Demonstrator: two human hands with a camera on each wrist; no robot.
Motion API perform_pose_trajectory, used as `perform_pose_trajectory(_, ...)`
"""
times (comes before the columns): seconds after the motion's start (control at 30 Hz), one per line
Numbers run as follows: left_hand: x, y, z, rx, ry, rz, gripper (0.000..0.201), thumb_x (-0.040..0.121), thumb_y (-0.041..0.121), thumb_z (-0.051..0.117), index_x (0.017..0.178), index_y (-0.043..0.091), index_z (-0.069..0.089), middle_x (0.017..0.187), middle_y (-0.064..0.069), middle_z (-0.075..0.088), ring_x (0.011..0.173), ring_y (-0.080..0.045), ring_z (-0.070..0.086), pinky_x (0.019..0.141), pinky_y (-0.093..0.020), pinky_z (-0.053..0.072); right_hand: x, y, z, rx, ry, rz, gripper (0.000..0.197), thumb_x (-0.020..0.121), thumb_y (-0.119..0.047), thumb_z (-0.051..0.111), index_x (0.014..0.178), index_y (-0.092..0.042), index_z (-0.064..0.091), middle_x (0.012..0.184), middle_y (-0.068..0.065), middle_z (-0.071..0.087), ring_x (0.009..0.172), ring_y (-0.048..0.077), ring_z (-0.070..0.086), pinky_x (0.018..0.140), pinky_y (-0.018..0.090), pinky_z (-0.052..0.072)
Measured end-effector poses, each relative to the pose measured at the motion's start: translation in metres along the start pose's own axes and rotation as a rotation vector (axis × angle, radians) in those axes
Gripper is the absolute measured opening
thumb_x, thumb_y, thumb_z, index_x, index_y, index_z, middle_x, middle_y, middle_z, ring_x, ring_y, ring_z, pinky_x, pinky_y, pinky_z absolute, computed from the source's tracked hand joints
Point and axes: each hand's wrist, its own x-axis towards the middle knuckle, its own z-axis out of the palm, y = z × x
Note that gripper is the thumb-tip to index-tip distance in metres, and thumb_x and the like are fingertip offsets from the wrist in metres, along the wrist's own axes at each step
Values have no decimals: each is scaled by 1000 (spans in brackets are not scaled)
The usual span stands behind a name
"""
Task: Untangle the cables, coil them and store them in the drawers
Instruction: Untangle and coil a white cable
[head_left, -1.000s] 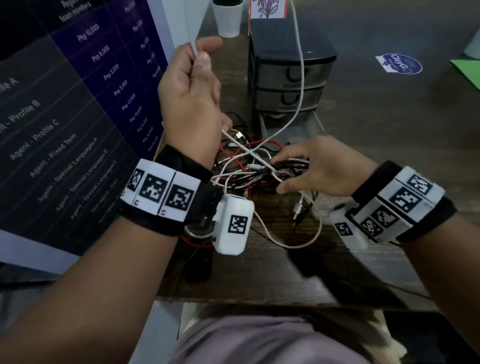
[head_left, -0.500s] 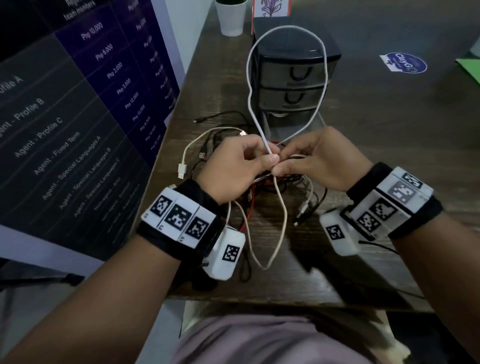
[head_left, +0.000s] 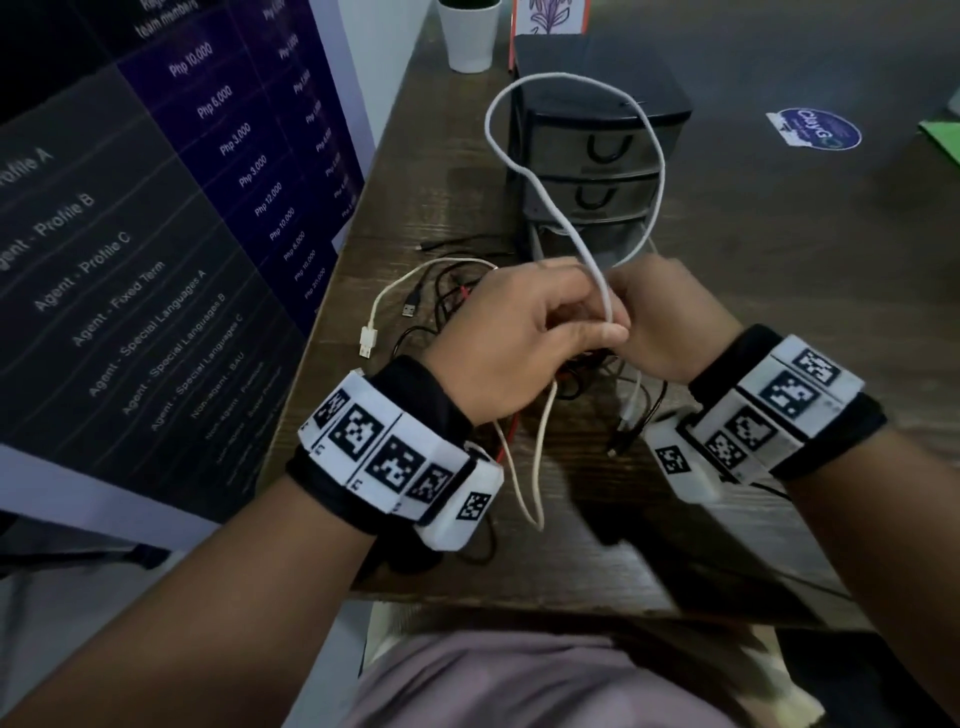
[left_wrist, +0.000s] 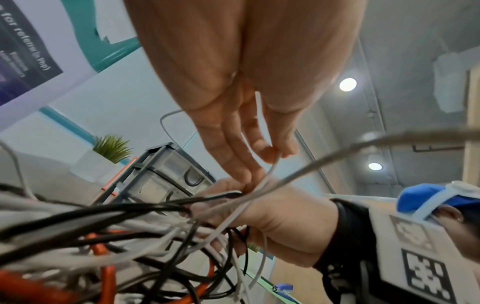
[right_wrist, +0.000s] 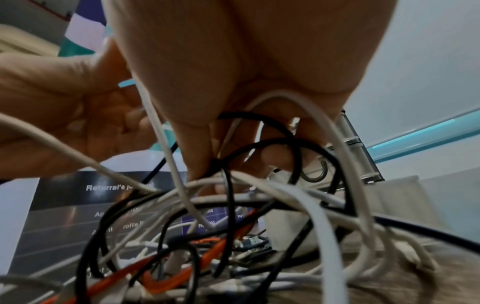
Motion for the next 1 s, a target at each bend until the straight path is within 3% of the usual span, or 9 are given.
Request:
perform_pose_trajectory(0.1,-4,-3,0,-116,87,-56,7,89,10,66,91,15,70,91,-4,70,87,-17,69,81,-43,57,-2,-3,0,-22,-2,37,33,87,-12,69,65,-37,63,59,-25,45,54,-11,45,53,-1,34)
perform_pose_trajectory(0.2,-8,2,2,-243,145,-110,14,93,7,62,89,20,64,87,-8,68,84,-30,68,78,-50,58,-2,1,0,-51,-1,73,13,86,-8,68,93,-14,77,62,-26,46,58,-6,46,54,-2,33)
perform_pose_trajectory(0.37,-7,25,-6,-424,192,-60,12,95,1,58,91,12,61,80,-6,64,80,-31,67,73,-49,61,-2,9,3,-77,28,123,13,88,-10,67,97,-16,75,79,-10,64,79,6,52,65,9,30)
perform_pose_trajectory(0.47,-4,38,-14,-519,271,-24,11,98,2,52,92,10,56,80,-6,62,74,-26,67,61,-44,62,0,11,4,-76,-19,171,26,89,-10,66,72,-29,67,69,-19,55,74,9,53,70,19,35)
perform_pose_trajectory(0.57,4,50,-26,-560,366,95,11,103,10,43,95,12,49,81,-4,60,65,-27,64,53,-44,58,4,19,11,-58,-98,217,12,89,-12,67,94,-20,74,95,0,71,95,24,66,88,36,52)
perform_pose_trajectory(0.63,9,52,-36,-540,378,102,12,106,13,37,97,12,44,81,-5,62,64,-26,66,54,-39,57,4,24,13,-40,-105,207,16,86,-12,71,95,-25,75,92,-10,69,95,14,66,93,29,51)
perform_pose_trajectory(0.7,10,49,-42,-543,362,54,16,108,18,31,97,12,41,78,-6,64,61,-27,67,56,-39,57,1,22,9,-49,-118,178,19,86,-13,72,90,-31,73,84,-21,64,90,5,63,84,13,45)
perform_pose_trajectory(0.83,8,39,-40,-496,330,-14,19,108,23,26,97,14,38,67,-4,60,49,-28,62,50,-44,55,-8,15,-7,137,-201,101,32,77,-17,81,100,-36,70,92,-22,69,90,-8,64,87,15,48)
perform_pose_trajectory(1.0,5,39,-45,-525,380,-69,28,109,26,28,92,11,46,53,-1,42,32,-18,41,38,-25,40,-13,3,-30,104,-314,16,45,76,-27,82,109,-51,61,101,-26,66,96,-11,60,76,9,41)
